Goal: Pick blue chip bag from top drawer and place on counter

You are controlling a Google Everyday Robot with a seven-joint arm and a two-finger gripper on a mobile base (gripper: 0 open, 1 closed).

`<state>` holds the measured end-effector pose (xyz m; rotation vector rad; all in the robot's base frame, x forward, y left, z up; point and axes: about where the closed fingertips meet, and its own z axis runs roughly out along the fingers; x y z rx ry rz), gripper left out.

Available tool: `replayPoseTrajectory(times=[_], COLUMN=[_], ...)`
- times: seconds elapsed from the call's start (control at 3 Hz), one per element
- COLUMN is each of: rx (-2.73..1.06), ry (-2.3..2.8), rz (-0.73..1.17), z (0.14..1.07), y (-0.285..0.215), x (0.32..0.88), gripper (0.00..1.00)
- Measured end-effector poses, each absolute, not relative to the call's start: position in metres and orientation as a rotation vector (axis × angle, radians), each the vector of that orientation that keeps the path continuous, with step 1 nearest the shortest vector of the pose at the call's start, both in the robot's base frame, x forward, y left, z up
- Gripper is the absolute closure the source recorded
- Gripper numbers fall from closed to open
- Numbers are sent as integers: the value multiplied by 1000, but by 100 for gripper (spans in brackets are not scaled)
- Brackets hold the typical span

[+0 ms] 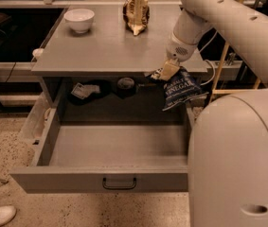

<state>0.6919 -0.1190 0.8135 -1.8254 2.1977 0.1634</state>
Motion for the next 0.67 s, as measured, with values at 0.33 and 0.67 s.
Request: replayPoseTrajectory(times=[0.33, 0.67], rx=[-1825, -1830], ry=[2198, 2191], rz=[163, 119], z=[813, 821], y=[-119, -118], x=[692, 692], gripper=[100, 100])
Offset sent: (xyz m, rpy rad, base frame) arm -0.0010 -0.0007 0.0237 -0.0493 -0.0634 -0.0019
